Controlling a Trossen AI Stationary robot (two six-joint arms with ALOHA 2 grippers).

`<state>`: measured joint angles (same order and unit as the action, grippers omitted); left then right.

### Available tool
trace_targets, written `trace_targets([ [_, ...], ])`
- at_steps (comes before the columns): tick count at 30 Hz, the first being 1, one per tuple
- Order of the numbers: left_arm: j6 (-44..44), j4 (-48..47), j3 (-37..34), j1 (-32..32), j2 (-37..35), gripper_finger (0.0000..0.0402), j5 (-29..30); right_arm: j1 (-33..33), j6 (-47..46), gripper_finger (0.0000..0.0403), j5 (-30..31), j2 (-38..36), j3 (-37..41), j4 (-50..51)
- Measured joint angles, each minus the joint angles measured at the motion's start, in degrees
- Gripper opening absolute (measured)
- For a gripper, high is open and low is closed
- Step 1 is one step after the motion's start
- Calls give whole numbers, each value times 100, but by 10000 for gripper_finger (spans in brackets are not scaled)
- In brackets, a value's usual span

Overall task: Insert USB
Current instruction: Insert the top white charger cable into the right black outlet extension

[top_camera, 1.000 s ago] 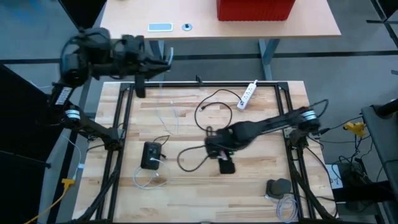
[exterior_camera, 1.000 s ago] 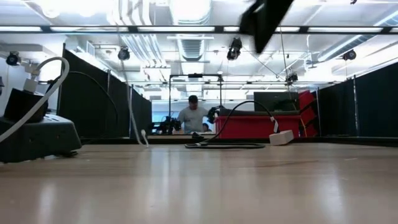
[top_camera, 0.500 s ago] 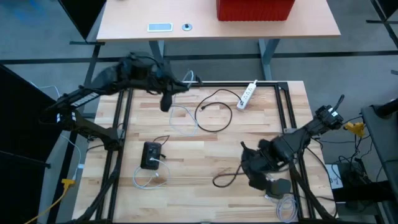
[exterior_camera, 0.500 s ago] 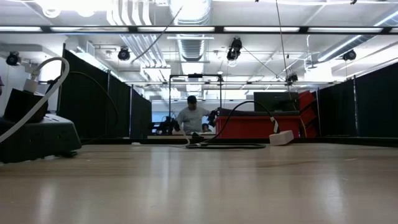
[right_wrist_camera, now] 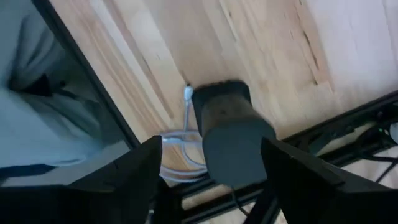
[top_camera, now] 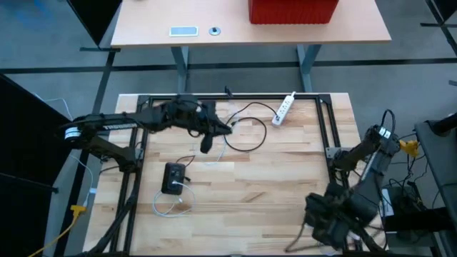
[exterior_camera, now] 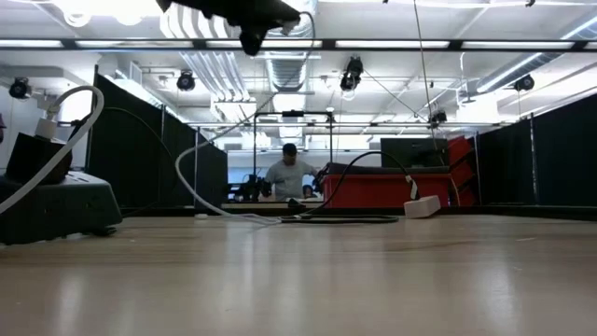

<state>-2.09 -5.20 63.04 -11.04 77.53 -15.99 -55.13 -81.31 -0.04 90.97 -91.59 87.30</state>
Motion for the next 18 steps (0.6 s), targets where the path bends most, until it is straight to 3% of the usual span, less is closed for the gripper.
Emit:
trace_targets([
  [6, -314, 649, -197, 471, 312, 15, 291, -95, -237, 281, 20, 11, 0, 16],
  [10, -521, 753, -211, 672, 525, 15, 793, -161, -147, 295, 22, 23, 0, 70],
  [18, -973, 913, -211, 836, 1236, 15, 1078, -319, 99, 353, 14, 25, 185, 237],
])
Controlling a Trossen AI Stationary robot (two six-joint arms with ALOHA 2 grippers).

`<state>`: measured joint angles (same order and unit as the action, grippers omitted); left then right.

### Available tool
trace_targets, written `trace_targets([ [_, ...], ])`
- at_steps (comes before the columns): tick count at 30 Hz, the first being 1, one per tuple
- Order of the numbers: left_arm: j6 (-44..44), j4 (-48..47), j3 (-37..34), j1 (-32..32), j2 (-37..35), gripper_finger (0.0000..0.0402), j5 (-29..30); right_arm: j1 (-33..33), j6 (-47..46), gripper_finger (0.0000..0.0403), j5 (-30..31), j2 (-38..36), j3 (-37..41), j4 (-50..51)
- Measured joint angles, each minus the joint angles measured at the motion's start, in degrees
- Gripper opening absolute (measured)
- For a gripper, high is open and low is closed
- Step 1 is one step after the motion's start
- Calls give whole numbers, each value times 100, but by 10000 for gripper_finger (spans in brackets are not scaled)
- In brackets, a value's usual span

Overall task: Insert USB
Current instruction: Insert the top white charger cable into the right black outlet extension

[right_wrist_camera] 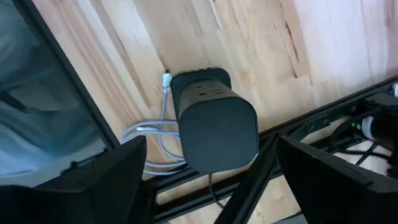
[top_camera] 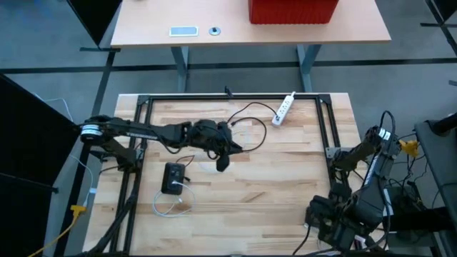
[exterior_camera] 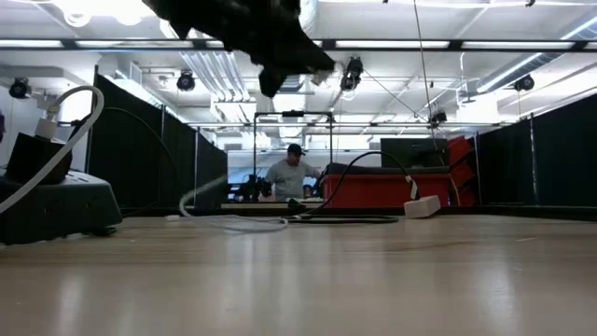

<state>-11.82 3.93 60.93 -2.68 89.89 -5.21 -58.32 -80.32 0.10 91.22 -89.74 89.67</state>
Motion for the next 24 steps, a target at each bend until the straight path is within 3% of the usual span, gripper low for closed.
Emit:
trace_targets([
  [8, -242, 421, 0, 2, 644, 15, 11, -73, 233, 382, -45, 0, 339, -133],
  [24, -242, 725, 0, 2, 1667, 15, 11, -195, 495, 380, 93, 0, 1527, -1102],
])
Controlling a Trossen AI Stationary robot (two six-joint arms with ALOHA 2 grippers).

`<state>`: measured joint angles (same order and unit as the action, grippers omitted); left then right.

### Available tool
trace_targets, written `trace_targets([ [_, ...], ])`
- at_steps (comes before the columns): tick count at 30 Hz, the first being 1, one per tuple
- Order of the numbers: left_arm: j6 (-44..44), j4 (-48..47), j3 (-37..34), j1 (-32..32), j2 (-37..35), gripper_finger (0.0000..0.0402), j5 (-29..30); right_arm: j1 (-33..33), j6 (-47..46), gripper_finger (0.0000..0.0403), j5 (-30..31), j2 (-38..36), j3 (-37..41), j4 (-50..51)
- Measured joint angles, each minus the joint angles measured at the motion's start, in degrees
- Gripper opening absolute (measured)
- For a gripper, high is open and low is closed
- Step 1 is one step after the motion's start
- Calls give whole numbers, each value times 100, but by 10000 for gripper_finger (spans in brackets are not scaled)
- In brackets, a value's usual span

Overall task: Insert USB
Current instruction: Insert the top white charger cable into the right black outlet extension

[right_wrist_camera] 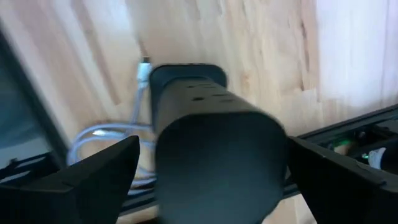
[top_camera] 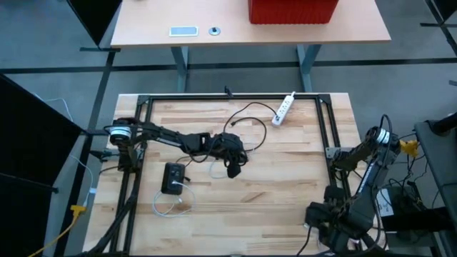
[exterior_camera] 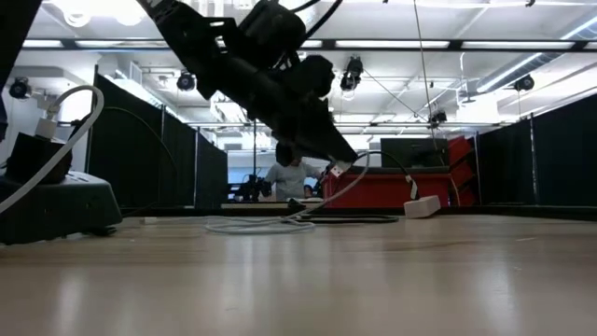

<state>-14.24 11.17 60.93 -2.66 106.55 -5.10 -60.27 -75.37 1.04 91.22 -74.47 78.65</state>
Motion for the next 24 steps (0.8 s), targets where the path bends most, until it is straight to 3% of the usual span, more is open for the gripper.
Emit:
trace_targets([
  [6, -2, -10, 0, 46, 30, 15, -35, 0, 35, 345, -74, -42, 361, -459],
  [11, 363, -127, 0, 92, 30, 15, -543, 5, -19, 262, -92, -193, 472, -566],
  [16, 782, -170, 0, 244, 30, 15, -793, 61, 383, 264, -95, -221, 529, -581],
  [24, 952, -193, 0, 284, 28, 15, -794, 568, 1941, 264, 98, -316, 565, -547],
])
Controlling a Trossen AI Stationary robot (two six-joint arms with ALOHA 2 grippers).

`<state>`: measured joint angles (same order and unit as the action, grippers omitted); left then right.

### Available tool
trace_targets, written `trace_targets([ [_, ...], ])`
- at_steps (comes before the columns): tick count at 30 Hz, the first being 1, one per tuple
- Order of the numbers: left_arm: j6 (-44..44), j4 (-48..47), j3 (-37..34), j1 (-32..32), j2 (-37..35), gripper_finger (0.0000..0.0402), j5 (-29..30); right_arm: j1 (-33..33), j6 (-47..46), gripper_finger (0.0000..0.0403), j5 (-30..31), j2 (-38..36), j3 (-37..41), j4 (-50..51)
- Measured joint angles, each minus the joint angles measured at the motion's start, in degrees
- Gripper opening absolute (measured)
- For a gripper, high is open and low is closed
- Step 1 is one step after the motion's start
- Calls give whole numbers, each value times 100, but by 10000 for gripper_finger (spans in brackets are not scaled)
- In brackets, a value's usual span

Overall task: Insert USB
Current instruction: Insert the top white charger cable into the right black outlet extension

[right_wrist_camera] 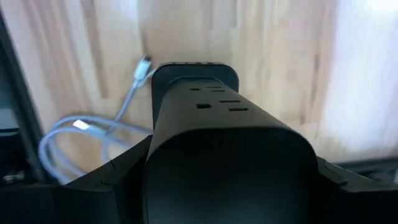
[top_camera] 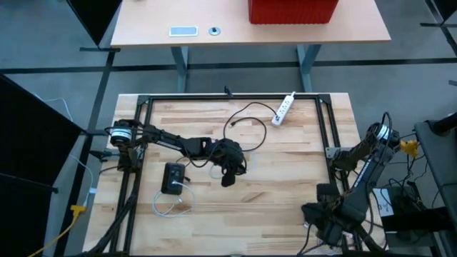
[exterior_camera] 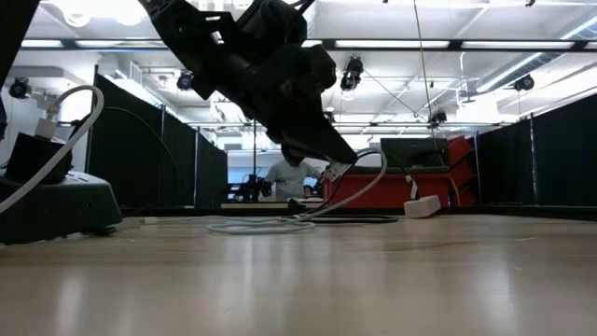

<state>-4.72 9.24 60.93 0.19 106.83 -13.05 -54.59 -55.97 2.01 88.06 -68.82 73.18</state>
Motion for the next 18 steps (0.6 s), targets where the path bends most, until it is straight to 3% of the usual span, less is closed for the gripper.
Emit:
trace_targets([
  [10, 225, -677, 0, 100, -3, 15, -202, 1593, 2795, 264, 364, -173, 7, -15],
  [18, 512, -243, -337, 496, -3, 15, -1134, 2577, 4630, 264, 588, -293, 7, -653],
])
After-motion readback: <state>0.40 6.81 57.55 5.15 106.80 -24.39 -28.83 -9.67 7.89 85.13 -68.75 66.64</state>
